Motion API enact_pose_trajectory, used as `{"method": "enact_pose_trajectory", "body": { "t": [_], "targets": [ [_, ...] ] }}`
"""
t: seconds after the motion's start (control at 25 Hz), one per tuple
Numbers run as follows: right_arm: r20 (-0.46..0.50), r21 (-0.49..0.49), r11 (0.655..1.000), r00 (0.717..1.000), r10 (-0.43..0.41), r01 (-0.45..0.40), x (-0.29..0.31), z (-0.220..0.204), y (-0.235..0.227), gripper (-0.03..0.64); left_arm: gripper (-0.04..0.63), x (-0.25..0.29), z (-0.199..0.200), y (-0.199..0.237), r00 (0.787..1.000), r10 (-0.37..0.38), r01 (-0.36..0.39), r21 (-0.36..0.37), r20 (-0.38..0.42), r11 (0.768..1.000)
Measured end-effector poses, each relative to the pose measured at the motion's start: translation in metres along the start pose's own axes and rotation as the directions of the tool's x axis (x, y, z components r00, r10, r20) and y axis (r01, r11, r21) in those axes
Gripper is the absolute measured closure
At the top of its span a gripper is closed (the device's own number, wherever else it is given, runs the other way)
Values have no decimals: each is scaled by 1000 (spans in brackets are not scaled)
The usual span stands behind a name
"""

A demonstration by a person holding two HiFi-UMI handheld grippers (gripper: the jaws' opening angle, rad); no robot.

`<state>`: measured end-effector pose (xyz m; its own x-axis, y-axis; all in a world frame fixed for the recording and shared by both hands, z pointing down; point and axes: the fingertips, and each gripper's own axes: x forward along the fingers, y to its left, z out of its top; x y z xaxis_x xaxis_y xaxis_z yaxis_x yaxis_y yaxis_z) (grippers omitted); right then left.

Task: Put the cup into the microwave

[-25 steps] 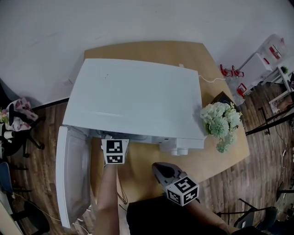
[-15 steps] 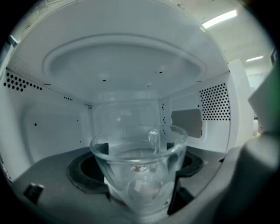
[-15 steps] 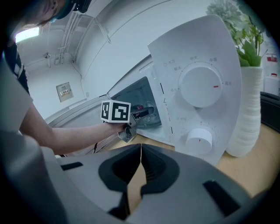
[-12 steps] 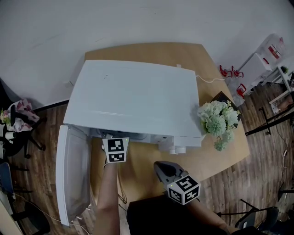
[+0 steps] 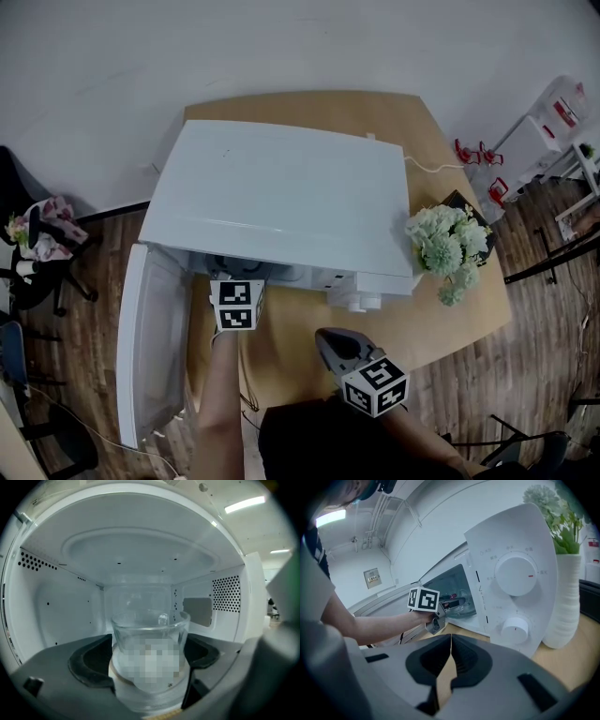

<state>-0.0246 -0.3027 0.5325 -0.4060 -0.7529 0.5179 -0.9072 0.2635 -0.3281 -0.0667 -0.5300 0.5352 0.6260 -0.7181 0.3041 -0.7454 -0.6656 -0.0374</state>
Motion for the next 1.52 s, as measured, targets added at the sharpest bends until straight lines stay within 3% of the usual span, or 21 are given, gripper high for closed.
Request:
{"method": "enact_pose_trajectory", "body": {
  "t": [0.4, 0.8, 1.52],
  "targets": [
    [7, -18, 999, 1000, 27, -27, -2, 1, 8, 621, 155, -20, -9, 1, 1000, 18, -19, -24, -16, 1000],
    [19, -29, 998, 999, 49, -48, -9, 2, 9, 621, 155, -49, -19, -1, 998, 64, -66, -118, -14, 991],
    [43, -45, 995, 995, 87, -85, -27, -2, 9, 621, 156, -97, -28, -24, 996, 84, -90, -169, -43, 982]
  ]
}}
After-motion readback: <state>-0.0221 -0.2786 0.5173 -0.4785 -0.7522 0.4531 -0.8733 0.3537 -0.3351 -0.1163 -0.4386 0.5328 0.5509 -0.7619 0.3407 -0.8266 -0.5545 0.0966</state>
